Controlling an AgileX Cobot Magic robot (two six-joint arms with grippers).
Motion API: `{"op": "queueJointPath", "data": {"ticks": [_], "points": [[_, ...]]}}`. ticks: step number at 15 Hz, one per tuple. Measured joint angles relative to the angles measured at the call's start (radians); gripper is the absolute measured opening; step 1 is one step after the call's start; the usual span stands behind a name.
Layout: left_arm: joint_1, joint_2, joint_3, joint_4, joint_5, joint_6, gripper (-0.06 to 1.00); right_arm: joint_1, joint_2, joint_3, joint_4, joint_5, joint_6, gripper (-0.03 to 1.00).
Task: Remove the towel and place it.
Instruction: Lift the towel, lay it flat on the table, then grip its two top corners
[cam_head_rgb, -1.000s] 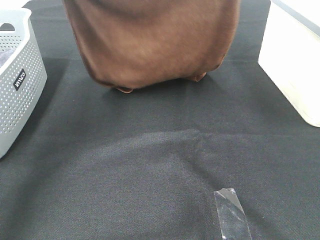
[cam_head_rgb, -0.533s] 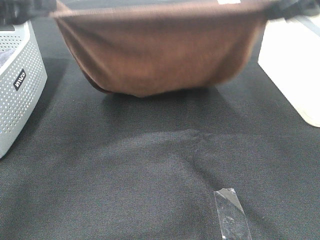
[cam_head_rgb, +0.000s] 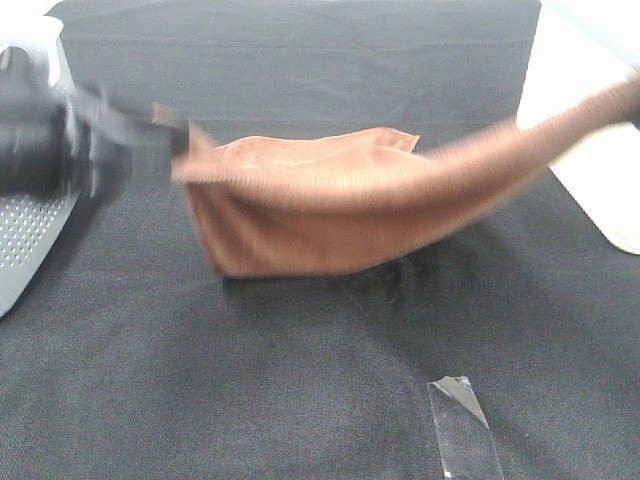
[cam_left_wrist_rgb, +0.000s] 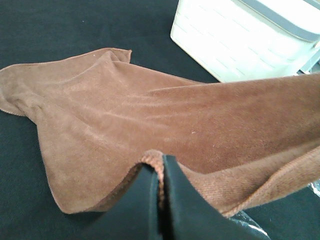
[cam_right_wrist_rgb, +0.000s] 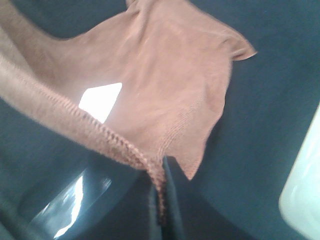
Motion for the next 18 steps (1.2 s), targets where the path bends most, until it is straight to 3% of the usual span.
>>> {"op": "queueJointPath", "data": {"ticks": [2, 3, 6, 8, 13, 18], "points": [[-0.106, -0.059, 0.052, -0.131, 0.148, 0.048, 0.00, 0.000, -0.048, 0.031, 0.000, 0.073, 0.000, 0.00], [-0.162, -0.076, 0.063, -0.248, 0.217, 0.133, 0.00, 0.000, -0.072, 0.048, 0.000, 0.099, 0.000, 0.00], [-0.390, -0.085, 0.065, -0.753, 0.519, 0.600, 0.00, 0.000, -0.154, 0.117, 0.011, 0.173, -0.010, 0.00], [-0.515, -0.086, 0.054, -0.935, 0.647, 0.740, 0.00, 0.000, -0.206, 0.154, 0.037, 0.232, -0.021, 0.00], [-0.763, -0.087, 0.053, -0.993, 0.791, 0.619, 0.00, 0.000, -0.289, 0.182, 0.033, 0.351, -0.035, 0.00], [-1.012, -0.087, 0.044, -1.103, 0.943, 0.544, 0.00, 0.026, -0.345, 0.261, 0.057, 0.370, -0.036, 0.00]]}}
